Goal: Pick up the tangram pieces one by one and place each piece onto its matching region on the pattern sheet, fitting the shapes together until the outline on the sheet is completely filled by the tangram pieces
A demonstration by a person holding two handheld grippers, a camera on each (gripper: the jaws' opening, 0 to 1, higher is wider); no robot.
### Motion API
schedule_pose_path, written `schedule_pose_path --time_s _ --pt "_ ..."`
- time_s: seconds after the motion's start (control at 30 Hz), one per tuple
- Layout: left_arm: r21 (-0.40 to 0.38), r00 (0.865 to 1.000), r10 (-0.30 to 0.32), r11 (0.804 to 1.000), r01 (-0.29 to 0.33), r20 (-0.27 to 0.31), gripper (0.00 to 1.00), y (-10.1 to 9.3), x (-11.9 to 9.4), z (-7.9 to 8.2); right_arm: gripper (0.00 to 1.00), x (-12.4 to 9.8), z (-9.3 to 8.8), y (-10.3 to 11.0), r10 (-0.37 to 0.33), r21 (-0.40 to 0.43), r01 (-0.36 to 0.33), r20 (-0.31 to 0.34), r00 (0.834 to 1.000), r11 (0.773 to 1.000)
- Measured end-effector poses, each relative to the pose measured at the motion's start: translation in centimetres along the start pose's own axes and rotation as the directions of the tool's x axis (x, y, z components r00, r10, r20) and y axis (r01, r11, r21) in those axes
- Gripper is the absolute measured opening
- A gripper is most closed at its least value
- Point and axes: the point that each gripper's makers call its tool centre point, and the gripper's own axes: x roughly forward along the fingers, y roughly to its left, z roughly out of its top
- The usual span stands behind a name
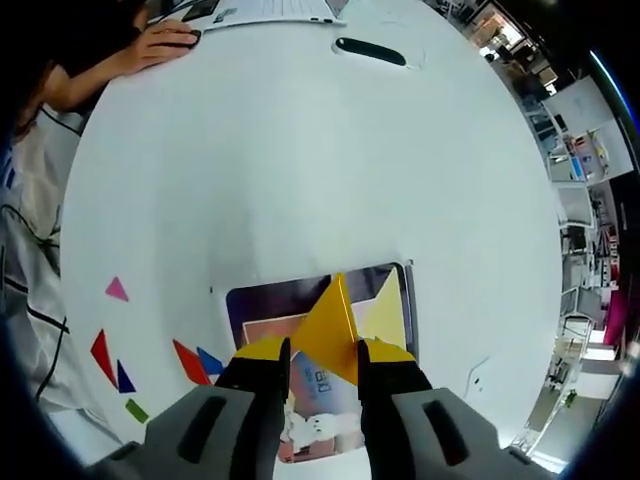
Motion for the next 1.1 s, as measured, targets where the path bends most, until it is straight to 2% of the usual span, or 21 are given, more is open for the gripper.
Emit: schedule_pose_path --time_s 0.47,0.57,0.63,0.87,1.03,1.1 --pt "-0.002 1.000 0.004 1.000 -0.004 -0.002 0.32 0.2 0.0 -0.1 0.28 1.1 -0.2 -0.7 -0.016 -0.002 0.016 0.017 1.000 1.000" --pt "-0.002 1.000 0.002 1.000 -0.002 0.001 0.32 0.1 0.0 -0.1 0.28 1.3 -0.2 -1.5 -0.057 -0.014 0.057 0.016 0.998 0.998" --pt "0.000 1.000 0.000 1.000 0.000 -0.002 0.32 0.1 0.0 -0.1 0.28 1.4 0.0 -2.5 -0.088 0.026 0.088 0.035 0.995 0.996" --pt "-0.001 1.000 0.002 1.000 -0.002 -0.003 0.32 0.2 0.1 -0.1 0.28 2.4 -0.6 -4.2 -0.110 0.198 0.096 0.059 0.992 0.975" --pt "-0.001 1.000 0.002 1.000 -0.002 -0.003 0.32 0.2 0.0 -0.1 0.28 3.5 -1.0 -3.6 -0.074 0.177 0.057 0.087 0.993 0.983" --pt "-0.001 1.000 0.004 1.000 -0.004 -0.003 0.32 0.3 0.0 -0.1 0.28 3.3 -0.9 -3.7 -0.075 0.163 0.058 0.102 0.992 0.985"
